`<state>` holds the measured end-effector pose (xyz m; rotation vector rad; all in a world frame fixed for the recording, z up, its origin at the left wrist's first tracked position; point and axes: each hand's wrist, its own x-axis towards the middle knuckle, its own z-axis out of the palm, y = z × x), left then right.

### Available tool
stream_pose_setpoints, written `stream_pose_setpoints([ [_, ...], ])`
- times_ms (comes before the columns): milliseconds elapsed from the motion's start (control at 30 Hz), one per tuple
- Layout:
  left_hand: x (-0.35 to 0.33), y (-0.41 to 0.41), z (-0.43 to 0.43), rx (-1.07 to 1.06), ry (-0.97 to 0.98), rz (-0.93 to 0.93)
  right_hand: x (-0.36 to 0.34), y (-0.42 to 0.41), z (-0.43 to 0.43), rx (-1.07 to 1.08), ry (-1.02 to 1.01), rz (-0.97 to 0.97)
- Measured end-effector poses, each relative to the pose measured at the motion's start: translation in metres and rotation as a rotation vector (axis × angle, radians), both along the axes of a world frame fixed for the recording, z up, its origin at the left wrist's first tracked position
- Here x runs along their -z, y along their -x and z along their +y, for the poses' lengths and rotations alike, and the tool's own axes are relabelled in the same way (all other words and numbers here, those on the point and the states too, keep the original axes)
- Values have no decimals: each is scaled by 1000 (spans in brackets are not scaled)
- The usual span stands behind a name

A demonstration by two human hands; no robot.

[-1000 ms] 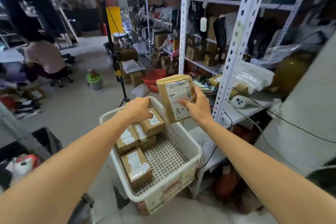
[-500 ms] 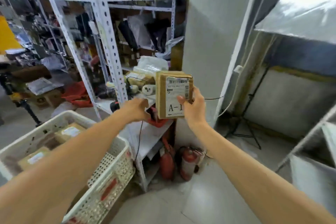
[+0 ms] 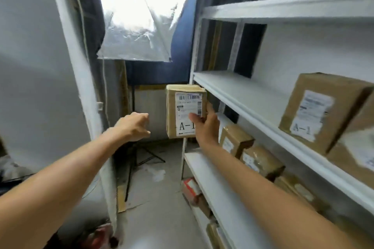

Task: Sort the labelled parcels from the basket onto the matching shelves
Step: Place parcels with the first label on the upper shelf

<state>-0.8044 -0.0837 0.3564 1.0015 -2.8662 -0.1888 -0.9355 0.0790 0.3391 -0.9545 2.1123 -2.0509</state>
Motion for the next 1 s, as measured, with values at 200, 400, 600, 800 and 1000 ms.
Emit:
stream_pose_setpoints([
  [200,-20,86,10,244,102,35,-25,37,42,284,34,49],
  [400,-8,129,6,454,-18,86,-16,48,58,540,66,39],
  [600,6,162,-9,590,-91,53,-16,66,60,777,53,52],
  [800,-23,228,-5,706,-51,148,-25,122,40,840,31,97],
  [1000,-39,291,-2,812,-35,137,-25,175,30,949,-23,135],
])
